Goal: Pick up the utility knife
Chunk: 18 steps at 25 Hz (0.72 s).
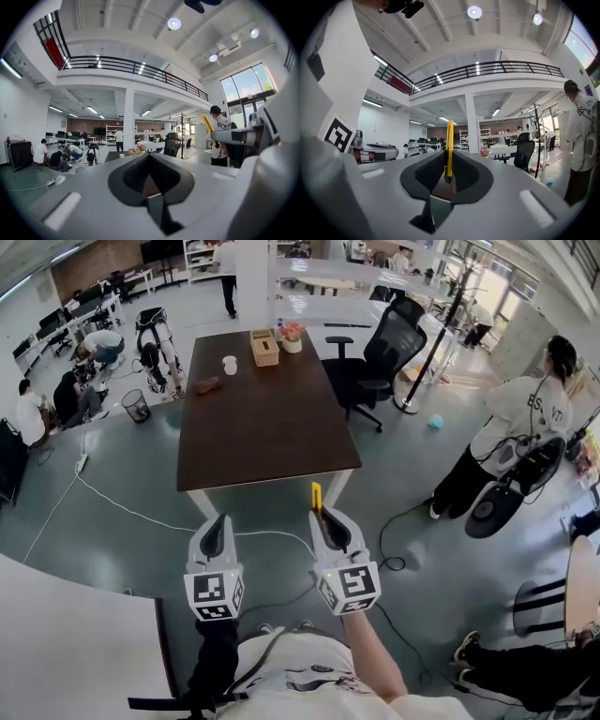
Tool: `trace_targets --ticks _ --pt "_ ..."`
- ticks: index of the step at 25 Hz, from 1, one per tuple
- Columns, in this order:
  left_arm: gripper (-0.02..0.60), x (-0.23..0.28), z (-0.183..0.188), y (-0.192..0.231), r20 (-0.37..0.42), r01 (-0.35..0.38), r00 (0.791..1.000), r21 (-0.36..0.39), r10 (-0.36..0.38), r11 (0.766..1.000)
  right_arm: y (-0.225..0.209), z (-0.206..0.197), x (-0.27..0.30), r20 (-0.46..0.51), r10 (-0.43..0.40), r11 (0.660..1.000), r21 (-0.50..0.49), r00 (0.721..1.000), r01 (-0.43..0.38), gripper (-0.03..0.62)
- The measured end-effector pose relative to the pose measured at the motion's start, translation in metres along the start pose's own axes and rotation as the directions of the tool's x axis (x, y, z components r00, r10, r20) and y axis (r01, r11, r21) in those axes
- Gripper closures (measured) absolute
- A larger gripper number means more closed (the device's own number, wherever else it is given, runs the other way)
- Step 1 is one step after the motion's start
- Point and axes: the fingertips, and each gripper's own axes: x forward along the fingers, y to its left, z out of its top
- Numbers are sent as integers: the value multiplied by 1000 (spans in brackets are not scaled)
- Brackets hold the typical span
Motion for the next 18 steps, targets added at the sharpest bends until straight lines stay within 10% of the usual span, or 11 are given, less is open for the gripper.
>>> trace_targets --ticks 18 --pt "584 5 8 -3 11 1 1000 11 -1 1000 -4 3 4 16 -9 1000 -4 1000 9 543"
